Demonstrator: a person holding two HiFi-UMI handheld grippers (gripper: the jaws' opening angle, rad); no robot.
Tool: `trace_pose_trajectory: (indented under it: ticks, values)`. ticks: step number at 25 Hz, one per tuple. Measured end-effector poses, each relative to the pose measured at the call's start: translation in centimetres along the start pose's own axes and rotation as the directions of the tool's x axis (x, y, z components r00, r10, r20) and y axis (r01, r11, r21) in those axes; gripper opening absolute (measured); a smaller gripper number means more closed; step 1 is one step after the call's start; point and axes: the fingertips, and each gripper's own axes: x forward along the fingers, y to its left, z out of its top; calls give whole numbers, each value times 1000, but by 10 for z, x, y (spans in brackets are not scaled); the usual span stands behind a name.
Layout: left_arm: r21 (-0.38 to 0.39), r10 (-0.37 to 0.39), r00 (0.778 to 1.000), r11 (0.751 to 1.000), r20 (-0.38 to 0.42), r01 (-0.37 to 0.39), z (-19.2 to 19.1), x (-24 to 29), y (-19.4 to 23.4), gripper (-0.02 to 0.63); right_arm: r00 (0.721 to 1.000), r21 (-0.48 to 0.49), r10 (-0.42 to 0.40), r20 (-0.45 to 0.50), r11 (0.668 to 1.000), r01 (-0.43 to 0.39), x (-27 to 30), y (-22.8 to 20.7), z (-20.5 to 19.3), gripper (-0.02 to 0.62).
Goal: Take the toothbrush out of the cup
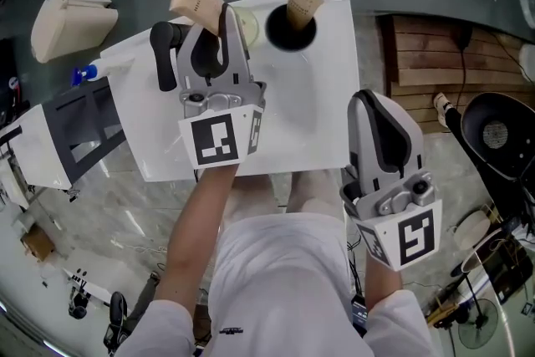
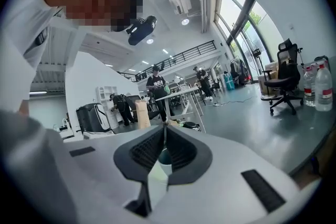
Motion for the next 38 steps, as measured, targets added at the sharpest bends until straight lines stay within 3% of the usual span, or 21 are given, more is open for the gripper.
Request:
trace_pose_trajectory:
  ticks: [20,25,32,38]
  values:
    - [-4,-23,1000,1000,-11,23,-16,-3,-7,23,999,36,-31,31,999,30,-2,-6,3,15]
    - [-10,-26,1000,1000,0,26,-12,-4,-7,84,999,37,-39,36,999,37,-6,-6,4,15]
    - [-17,-37,999,999,22,37,5,-12,-8,98,998,36,-47,45,998,45,-9,-1,8,15]
    - [-24,-51,997,998,63,52,41,-32,-12,110,997,25,-65,51,998,63,-16,7,18,15]
